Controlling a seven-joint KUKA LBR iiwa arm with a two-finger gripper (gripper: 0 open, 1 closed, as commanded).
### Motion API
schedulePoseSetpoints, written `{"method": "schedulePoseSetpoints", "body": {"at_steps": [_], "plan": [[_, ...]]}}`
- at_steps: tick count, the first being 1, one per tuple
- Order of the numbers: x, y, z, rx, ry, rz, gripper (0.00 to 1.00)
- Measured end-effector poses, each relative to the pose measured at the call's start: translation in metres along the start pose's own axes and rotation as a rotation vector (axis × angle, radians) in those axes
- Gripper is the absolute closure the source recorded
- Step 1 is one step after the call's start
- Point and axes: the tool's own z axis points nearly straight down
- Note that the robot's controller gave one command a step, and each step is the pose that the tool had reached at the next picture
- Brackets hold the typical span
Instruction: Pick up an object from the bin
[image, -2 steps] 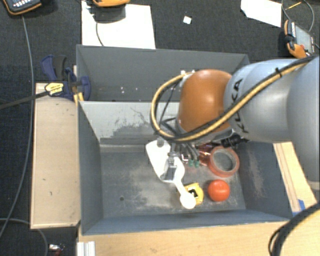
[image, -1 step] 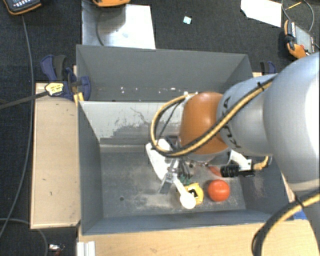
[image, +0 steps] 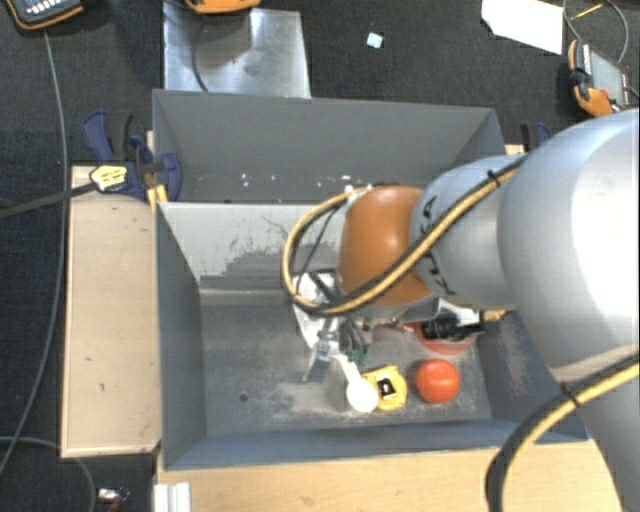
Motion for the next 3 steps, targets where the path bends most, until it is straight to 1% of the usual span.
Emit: {"method": "schedulePoseSetpoints", "body": {"at_steps": [1, 2, 3], "plan": [[0.068, -0.021, -0.001, 0.006, 0.009, -0.037, 1.00], [0.068, -0.021, -0.001, 0.006, 0.008, -0.035, 1.00], [0.067, -0.021, -0.042, 0.005, 0.008, -0.029, 1.00]]}}
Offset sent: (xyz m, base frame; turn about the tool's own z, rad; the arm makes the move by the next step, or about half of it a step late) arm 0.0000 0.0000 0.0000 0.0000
